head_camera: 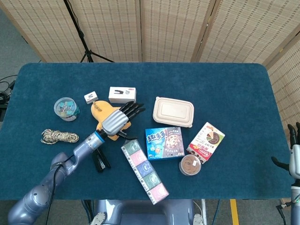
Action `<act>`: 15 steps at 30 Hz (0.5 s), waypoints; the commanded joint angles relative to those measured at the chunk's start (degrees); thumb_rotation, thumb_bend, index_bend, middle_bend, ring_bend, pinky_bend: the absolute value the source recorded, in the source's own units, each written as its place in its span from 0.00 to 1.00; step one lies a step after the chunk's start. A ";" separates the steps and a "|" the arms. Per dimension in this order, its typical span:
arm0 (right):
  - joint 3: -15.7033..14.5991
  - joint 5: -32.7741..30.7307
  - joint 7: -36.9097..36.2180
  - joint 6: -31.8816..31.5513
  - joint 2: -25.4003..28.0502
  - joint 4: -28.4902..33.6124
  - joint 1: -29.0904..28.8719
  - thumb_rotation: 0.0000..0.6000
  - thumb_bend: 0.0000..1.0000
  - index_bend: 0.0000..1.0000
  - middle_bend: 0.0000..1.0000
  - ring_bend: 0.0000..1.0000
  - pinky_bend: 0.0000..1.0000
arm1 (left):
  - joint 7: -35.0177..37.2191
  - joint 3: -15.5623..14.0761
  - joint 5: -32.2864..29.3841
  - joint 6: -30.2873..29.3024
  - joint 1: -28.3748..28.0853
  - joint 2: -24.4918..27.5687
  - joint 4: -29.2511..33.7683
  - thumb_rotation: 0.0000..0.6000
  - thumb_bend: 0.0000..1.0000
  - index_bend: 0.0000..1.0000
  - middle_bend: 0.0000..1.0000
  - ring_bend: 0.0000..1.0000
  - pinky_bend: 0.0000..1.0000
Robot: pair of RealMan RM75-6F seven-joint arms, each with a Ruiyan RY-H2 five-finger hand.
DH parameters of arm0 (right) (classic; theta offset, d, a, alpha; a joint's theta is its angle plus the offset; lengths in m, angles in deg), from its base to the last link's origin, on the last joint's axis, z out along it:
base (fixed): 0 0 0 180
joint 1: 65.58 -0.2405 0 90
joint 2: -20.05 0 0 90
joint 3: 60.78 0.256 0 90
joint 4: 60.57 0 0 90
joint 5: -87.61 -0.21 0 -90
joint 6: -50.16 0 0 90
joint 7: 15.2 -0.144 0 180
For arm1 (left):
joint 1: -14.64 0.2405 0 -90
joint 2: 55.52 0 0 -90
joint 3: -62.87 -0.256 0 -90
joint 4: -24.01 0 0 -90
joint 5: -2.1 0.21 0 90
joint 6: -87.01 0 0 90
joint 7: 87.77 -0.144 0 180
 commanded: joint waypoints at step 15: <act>0.37 -0.98 0.75 0.17 -0.34 -0.56 -0.18 1.00 0.00 0.00 0.00 0.00 0.00 | -0.36 0.71 -1.73 11.65 -1.29 -3.71 -5.64 0.00 0.00 0.00 0.00 0.00 0.00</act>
